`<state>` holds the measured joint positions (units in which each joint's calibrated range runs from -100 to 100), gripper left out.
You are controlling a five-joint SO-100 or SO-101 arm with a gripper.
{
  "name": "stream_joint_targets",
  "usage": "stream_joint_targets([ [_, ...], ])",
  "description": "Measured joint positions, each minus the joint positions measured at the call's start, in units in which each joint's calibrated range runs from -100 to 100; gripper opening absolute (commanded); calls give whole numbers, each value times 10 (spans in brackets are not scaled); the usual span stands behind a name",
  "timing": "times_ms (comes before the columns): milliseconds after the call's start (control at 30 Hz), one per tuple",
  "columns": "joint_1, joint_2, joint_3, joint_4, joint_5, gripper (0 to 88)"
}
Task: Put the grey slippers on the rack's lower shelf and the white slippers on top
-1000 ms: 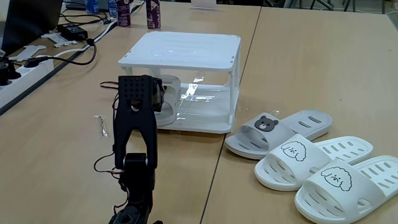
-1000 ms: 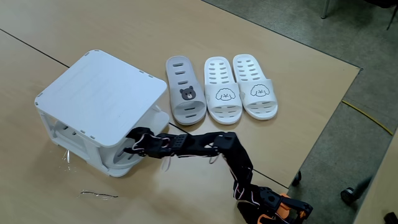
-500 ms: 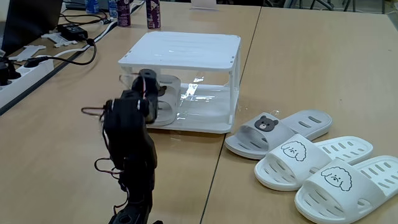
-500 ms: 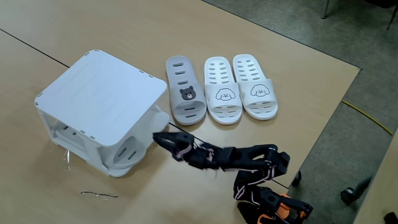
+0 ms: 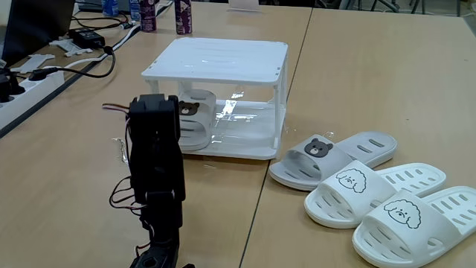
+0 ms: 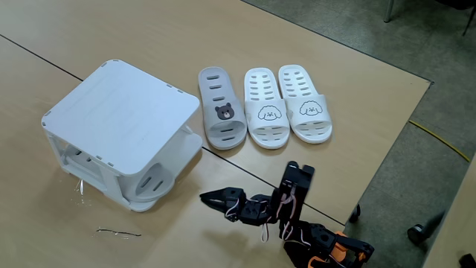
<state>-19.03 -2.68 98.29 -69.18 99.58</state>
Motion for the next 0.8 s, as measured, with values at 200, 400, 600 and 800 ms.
stream_joint_targets([
  [200, 151, 102, -47, -39, 0, 7],
  [400, 307, 139, -102, -40, 0, 17],
  [600, 360, 173, -200, -40, 0, 127],
  [800, 369, 247, -342, -40, 0, 175],
])
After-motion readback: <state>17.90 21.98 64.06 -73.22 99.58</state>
